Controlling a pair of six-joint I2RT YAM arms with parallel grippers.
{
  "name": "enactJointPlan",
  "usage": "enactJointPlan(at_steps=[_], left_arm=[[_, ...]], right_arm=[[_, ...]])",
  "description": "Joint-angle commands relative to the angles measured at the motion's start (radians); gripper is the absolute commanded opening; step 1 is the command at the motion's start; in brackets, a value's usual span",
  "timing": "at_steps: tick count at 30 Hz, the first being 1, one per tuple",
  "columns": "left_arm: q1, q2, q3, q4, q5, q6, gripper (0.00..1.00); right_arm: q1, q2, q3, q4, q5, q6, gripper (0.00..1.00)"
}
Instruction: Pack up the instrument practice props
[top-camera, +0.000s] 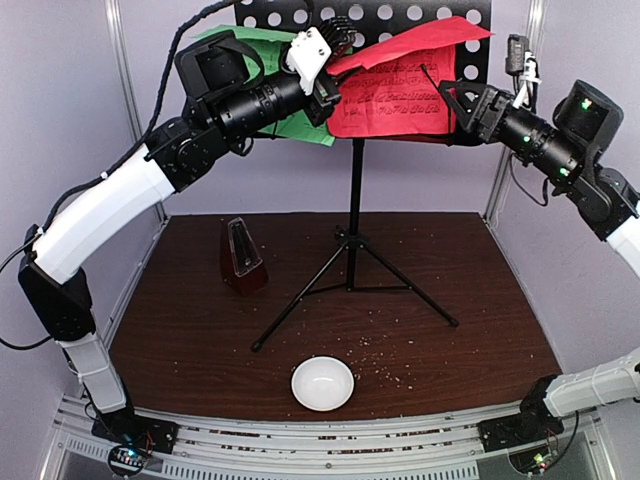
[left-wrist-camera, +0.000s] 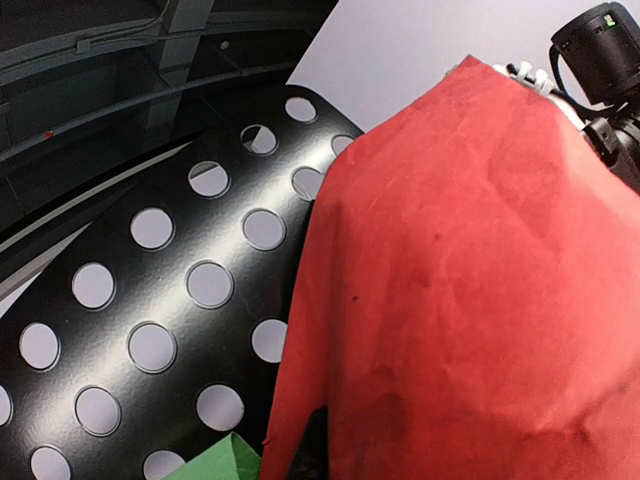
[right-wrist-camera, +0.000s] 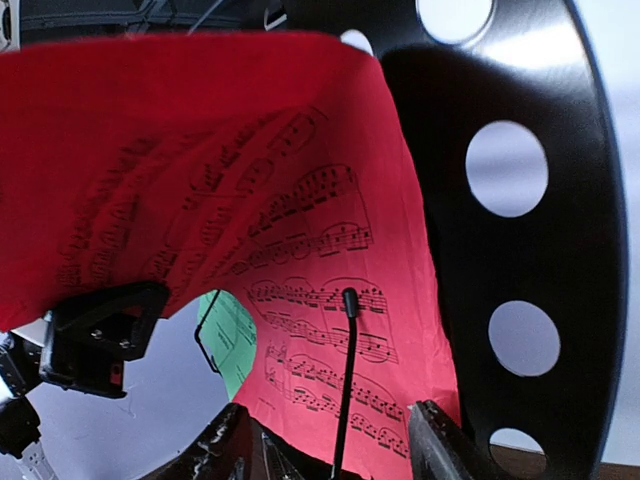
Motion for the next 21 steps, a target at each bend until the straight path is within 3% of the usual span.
enactJointPlan(at_steps=[1, 21], left_arm=[[0.006, -0.002, 0.036, 0.012, -0.016, -0.016, 0.00], [0.006, -0.012, 0.038, -0.008, -0.011, -0.017, 0.00]], right_arm=[[0.006, 0.051, 0.090, -0.051, 0.061, 0.003, 0.52], [0.012, 0.167, 0.203, -0.052, 0.067, 0.035, 0.26]])
